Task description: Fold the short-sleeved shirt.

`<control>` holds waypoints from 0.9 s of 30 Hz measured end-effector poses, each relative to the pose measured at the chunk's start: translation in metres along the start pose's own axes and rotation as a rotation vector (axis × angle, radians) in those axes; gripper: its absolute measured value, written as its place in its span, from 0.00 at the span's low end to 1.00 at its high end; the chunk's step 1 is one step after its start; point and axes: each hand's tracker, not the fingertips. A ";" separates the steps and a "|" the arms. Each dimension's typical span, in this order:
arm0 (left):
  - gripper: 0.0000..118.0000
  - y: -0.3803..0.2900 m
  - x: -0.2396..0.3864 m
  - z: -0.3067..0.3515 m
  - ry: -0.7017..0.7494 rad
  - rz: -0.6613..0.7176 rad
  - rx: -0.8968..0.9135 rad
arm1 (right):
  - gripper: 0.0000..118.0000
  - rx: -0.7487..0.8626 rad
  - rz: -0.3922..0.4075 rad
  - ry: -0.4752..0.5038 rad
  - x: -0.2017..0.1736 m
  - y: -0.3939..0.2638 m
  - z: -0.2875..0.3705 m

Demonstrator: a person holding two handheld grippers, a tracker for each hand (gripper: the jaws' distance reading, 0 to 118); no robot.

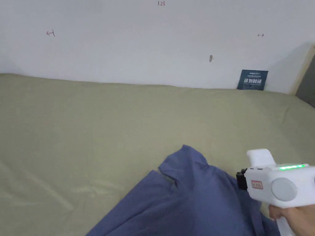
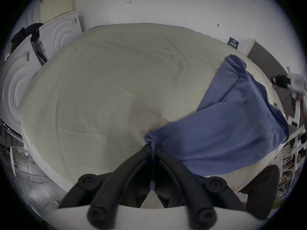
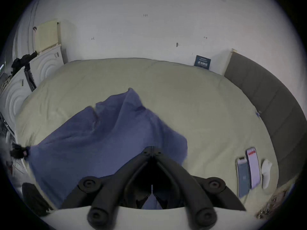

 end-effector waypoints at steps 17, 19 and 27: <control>0.02 0.013 0.009 0.003 -0.009 -0.019 -0.032 | 0.36 -0.254 0.053 0.085 0.003 0.019 -0.112; 0.02 0.013 0.012 0.004 -0.002 -0.027 -0.033 | 0.00 -0.176 0.149 -0.029 -0.019 0.018 -0.079; 0.02 0.023 -0.010 0.015 -0.001 -0.027 -0.003 | 0.00 -0.042 0.143 -0.009 0.000 0.033 0.035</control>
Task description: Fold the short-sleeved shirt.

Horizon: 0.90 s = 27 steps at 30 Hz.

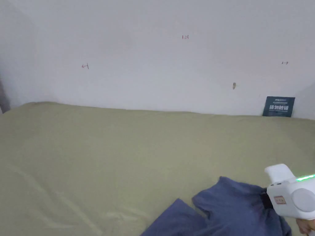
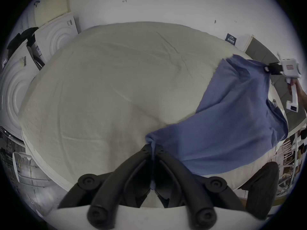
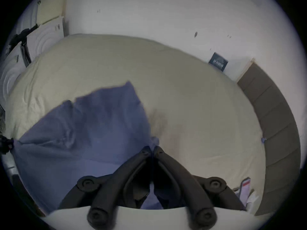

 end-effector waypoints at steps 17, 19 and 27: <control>0.02 0.204 0.060 0.230 -0.084 0.008 0.499 | 0.00 0.462 -0.116 -0.203 0.083 0.042 0.316; 0.02 0.228 0.071 0.252 -0.006 -0.028 0.535 | 0.00 0.483 -0.140 -0.233 0.090 0.049 0.332; 0.02 0.286 0.082 0.303 0.084 -0.036 0.593 | 0.00 0.559 -0.191 -0.229 0.096 0.087 0.357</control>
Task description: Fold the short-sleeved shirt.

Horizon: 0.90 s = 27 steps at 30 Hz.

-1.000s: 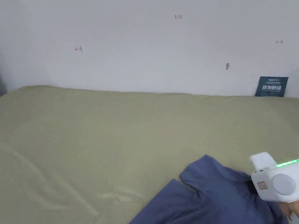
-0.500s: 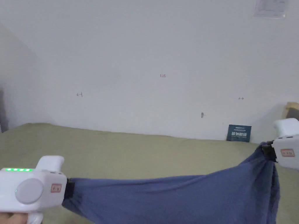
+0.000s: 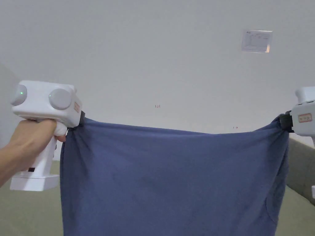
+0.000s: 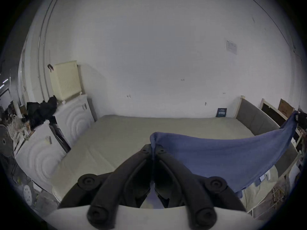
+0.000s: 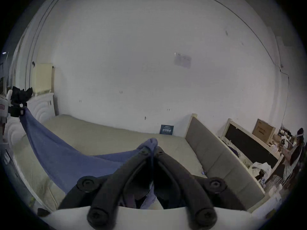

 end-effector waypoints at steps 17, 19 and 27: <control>0.02 0.073 0.006 -0.065 0.098 0.041 0.038 | 0.00 0.063 0.002 -0.028 -0.017 0.091 -0.113; 0.02 0.084 0.009 -0.078 0.083 0.050 0.043 | 0.00 0.065 0.019 -0.043 -0.020 0.099 -0.129; 0.02 0.121 0.023 -0.130 0.109 -0.036 0.088 | 0.00 0.086 -0.013 -0.060 -0.025 0.125 -0.190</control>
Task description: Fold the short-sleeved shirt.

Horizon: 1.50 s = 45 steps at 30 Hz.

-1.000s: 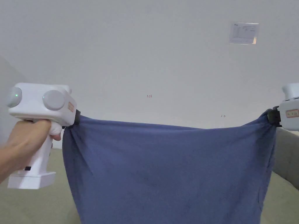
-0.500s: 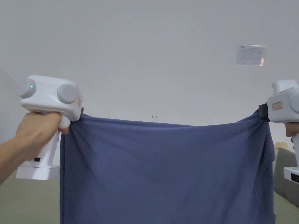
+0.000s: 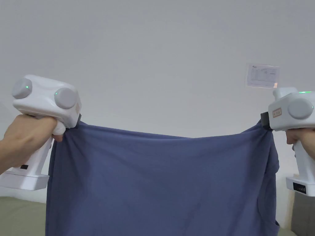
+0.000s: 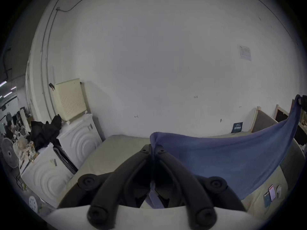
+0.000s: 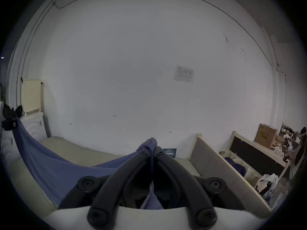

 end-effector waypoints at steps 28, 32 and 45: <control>0.02 -0.199 0.049 -0.185 -0.022 -0.076 -0.204 | 0.00 -0.297 0.088 0.020 -0.051 -0.246 -0.110; 0.02 -0.257 0.033 -0.155 -0.043 -0.051 -0.235 | 0.00 -0.371 0.021 0.064 -0.042 -0.306 -0.061; 0.02 -0.444 -0.025 0.019 -0.119 -0.056 -0.444 | 0.00 -0.519 -0.017 0.157 -0.013 -0.454 0.158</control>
